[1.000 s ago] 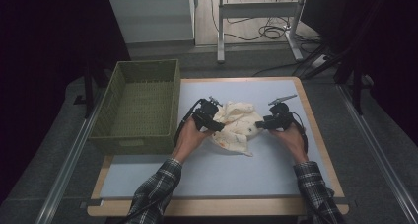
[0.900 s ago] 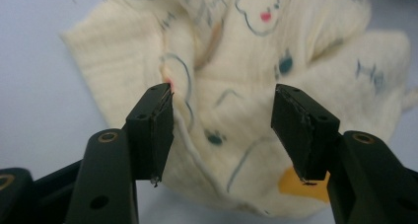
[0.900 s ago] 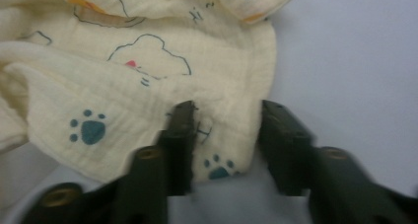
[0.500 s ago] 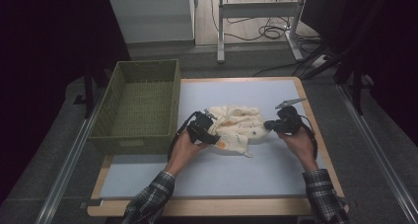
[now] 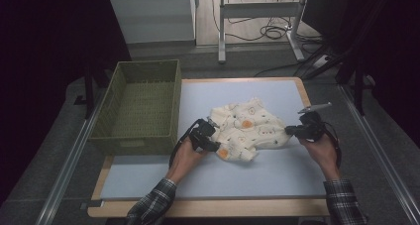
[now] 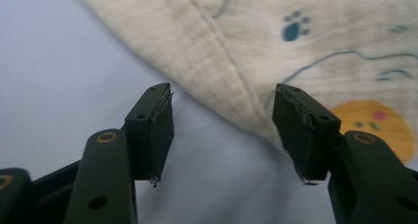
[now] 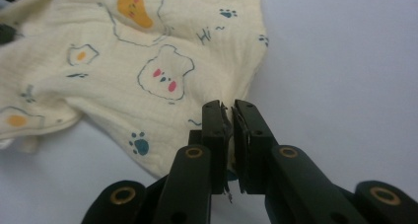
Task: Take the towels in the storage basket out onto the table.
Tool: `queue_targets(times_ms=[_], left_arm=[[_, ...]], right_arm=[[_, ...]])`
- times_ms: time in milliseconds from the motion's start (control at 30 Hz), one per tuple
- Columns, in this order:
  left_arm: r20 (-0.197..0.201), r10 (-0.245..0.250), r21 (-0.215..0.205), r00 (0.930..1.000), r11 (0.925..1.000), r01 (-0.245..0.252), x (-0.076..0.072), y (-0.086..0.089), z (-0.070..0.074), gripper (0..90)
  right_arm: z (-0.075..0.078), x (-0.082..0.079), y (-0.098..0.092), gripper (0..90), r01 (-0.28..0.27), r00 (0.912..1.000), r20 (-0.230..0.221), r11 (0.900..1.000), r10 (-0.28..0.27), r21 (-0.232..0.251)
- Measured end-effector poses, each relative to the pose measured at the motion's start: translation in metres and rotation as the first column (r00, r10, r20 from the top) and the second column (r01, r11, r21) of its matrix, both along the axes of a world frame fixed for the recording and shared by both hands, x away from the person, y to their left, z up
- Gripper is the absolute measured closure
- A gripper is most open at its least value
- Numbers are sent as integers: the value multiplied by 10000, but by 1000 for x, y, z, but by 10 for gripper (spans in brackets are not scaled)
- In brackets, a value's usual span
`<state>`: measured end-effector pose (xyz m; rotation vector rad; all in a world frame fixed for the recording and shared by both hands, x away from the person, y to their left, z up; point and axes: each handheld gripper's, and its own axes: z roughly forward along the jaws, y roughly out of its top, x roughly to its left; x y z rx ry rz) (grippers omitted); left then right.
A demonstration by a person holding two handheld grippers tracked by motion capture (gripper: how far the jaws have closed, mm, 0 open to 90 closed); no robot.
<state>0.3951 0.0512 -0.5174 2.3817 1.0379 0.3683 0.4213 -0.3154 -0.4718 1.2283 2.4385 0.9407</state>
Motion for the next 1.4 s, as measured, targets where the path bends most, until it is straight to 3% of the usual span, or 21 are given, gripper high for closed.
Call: queue_targets(times_ms=[100, 233, 333, 600, 733, 800, 900, 1133, 1233, 1333, 1400], left_arm=[[140, 202, 270, 9997, 9994, -206, 6, 2, 1, 409], [43, 332, 39, 9994, 9994, -333, 12, 5, 2, 401], [-135, 90, -547, 9999, 9985, -98, 2, 8, 6, 412], [-299, -454, -1267, 9985, 9911, 412, -29, 17, 11, 449], [-280, -488, -1300, 9984, 9905, 448, -37, 22, 4, 445], [-232, -423, -1352, 9988, 9901, 388, -43, 23, 1, 397], [138, -455, -1330, 9989, 9900, 469, -57, 27, -3, 349], [733, -358, -1230, 9967, 9914, 446, -80, 35, -18, 250], [960, -366, -1523, 9947, 9870, 510, -83, 39, -22, 208], [990, -272, -2045, 9947, 9777, 471, -81, 45, -28, 158], [1017, -323, -2005, 9943, 9783, 523, -82, 45, -28, 148]], right_arm=[[1, -2, -7, 839, 158, 9999, -6, 9998, -158, 102], [1, -5, -19, 827, 369, 9993, -63, 9990, -367, 243], [-5, -10, -22, 772, 306, 9995, -96, 9993, -304, 198], [-11, -33, -27, 686, 175, 9997, 141, 9992, -180, 355], [-10, -50, -20, 687, -330, 9994, 129, 9974, 322, 644], [-12, -58, -11, 690, -730, 9973, 76, 9955, 727, 605], [-15, -67, 1, 698, -1212, 9926, 9, 9905, 1214, 654], [-21, -82, 41, 701, -2390, 9708, 0, 9672, 2398, 860], [-20, -88, 64, 704, -3019, 9530, 9, 9496, 3029, 845], [-19, -92, 84, 704, -3489, 9368, 15, 9335, 3500, 831], [-20, -93, 100, 704, -3796, 9245, -45, 9216, 3812, 803]])
